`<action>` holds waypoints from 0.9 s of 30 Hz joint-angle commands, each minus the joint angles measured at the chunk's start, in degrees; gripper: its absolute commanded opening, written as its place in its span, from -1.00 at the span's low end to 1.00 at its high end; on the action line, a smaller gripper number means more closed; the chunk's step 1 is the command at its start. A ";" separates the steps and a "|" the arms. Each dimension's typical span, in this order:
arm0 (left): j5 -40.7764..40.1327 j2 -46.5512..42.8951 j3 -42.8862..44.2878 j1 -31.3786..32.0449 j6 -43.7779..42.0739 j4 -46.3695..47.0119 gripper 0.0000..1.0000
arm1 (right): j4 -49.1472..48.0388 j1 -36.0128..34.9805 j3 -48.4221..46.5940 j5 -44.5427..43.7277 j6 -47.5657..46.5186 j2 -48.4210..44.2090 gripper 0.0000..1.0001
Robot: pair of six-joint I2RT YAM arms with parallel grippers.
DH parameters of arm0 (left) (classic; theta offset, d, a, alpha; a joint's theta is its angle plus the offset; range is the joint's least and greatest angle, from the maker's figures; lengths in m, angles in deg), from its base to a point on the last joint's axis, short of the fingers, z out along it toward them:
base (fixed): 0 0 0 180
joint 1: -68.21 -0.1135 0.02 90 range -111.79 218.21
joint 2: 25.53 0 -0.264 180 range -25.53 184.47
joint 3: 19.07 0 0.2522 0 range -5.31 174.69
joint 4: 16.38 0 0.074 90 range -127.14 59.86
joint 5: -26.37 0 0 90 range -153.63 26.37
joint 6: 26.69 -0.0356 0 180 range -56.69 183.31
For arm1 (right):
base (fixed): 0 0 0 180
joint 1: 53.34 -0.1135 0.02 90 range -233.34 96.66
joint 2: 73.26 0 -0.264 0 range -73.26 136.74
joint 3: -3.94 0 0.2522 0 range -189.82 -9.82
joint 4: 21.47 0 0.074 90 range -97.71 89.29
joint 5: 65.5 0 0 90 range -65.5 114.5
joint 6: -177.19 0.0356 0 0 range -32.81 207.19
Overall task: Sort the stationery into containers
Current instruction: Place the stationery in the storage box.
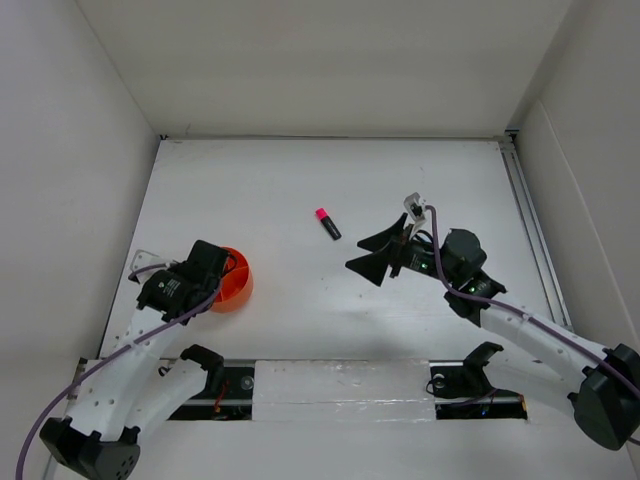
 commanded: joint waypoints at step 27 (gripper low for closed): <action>-8.31 3.21 -2.81 0.18 8.67 -0.66 -0.79 | -3.74 0.88 0.99 2.52 0.38 -2.40 1.00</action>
